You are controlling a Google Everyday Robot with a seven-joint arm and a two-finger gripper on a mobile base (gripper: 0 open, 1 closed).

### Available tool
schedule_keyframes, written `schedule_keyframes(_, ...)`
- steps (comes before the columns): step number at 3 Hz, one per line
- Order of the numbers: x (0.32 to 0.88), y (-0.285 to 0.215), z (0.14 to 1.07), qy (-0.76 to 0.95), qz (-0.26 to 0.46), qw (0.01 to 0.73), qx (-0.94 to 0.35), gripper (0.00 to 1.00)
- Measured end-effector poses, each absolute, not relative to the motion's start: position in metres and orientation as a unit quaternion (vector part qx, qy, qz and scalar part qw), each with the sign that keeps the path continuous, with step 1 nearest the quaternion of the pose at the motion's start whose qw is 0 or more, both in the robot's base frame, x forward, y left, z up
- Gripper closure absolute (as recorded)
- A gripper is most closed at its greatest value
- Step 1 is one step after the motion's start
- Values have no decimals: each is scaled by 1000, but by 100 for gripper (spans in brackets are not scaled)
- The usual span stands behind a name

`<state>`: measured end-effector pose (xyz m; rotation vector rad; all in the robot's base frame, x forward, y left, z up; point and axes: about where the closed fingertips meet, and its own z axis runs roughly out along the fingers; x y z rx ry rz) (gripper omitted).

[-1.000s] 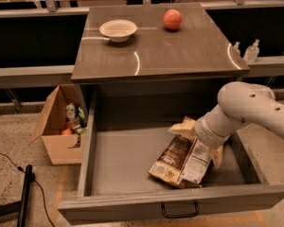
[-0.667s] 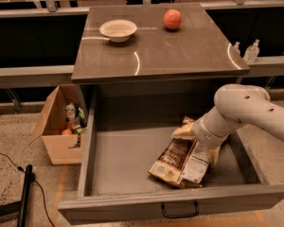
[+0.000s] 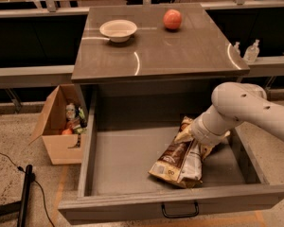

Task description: Pick brown chip bag from top drawer and place on counter

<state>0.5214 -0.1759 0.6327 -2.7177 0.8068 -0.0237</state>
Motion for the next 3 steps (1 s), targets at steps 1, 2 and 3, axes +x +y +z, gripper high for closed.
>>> schedule_keyframes(1, 523, -186, 644, 305, -4, 164, -938, 87)
schedule_keyframes(2, 521, -205, 672, 354, 6, 186, -916, 100)
schedule_keyframes(3, 521, -231, 709, 402, 5, 200, -894, 100)
